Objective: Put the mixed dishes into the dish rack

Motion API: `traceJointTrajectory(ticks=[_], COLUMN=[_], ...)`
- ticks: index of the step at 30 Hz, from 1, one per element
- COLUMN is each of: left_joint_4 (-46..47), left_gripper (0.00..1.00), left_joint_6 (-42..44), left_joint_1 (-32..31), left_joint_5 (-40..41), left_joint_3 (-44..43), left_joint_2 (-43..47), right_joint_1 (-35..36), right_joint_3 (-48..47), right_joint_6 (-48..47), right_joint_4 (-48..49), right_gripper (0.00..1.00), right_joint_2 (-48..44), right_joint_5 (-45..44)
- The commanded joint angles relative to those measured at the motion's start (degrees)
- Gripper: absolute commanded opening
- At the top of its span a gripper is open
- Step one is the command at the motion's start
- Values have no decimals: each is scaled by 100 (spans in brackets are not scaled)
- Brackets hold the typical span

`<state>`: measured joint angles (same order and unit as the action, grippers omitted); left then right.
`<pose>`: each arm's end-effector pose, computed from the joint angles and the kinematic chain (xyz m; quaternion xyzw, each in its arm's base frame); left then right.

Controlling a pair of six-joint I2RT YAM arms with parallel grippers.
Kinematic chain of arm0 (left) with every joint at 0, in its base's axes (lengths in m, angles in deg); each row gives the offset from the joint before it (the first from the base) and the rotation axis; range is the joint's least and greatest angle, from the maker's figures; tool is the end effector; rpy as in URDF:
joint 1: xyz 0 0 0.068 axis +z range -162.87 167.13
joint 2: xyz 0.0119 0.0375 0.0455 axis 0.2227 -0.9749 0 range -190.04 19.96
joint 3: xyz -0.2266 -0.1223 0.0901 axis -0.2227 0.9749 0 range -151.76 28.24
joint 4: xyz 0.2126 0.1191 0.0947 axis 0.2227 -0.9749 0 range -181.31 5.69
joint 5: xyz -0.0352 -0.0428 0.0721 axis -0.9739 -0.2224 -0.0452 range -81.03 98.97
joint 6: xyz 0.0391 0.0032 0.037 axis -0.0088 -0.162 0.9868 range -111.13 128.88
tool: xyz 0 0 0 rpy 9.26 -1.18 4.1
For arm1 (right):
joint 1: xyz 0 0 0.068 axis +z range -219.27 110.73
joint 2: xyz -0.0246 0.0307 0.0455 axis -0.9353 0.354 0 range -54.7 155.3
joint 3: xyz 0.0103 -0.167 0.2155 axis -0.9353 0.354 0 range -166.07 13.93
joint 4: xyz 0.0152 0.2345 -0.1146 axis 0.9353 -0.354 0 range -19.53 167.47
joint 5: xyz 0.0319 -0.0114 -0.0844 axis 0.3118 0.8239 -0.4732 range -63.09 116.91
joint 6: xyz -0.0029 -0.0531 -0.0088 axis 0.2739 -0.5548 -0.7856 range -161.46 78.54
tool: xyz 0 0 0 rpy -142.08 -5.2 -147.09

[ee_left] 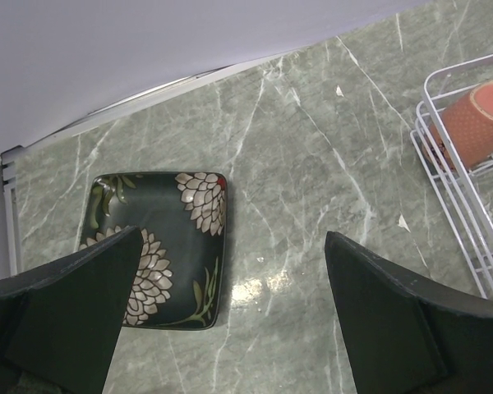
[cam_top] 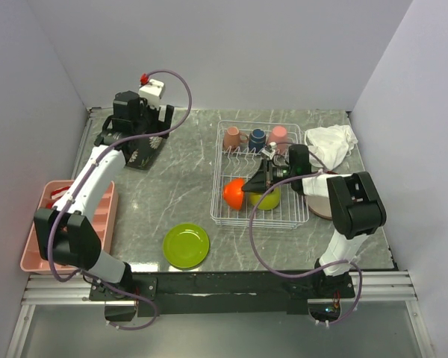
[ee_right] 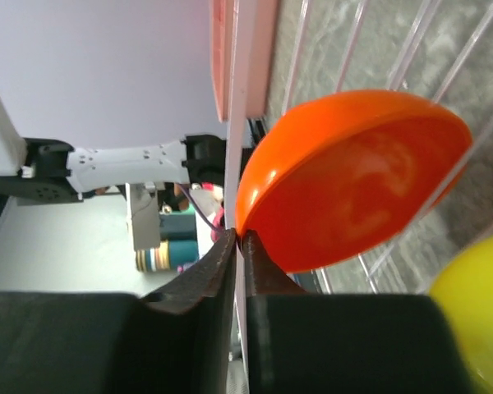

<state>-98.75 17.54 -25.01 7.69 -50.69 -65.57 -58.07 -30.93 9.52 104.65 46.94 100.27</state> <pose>0.3439 -0.0748 0.3689 0.1551 0.8096 -0.0264 0.5655 0.3180 0.0978 0.1584 -0.0467 0.7540 0.6505 0.0788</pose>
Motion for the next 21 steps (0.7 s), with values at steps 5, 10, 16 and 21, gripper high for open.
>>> traceJointTrajectory(ticks=[5,10,16,21], left_joint_4=[310,371,406,468], left_gripper=[99,100,100,99], left_joint_6=[-172,-251,-348,-427], left_joint_1=[-25,-51,-60,-60], left_joint_5=[-232,-294,-399,-426], left_joint_3=[-113,-148,-140,-61], left_joint_2=[-112,-209,-262,-271], right_joint_1=[-65,-188,-329,-338], right_joint_3=[-1287,-1727,-1885,-2044], right_joint_6=[-3690,-4376,-4657,-4931], right_joint_4=[-4763,-5916,-6162,-6488], right_gripper=[38,44,49,50], right_joint_2=[-66,57,-267,-549], right_joint_5=[-814,-1577,-2289,-2923])
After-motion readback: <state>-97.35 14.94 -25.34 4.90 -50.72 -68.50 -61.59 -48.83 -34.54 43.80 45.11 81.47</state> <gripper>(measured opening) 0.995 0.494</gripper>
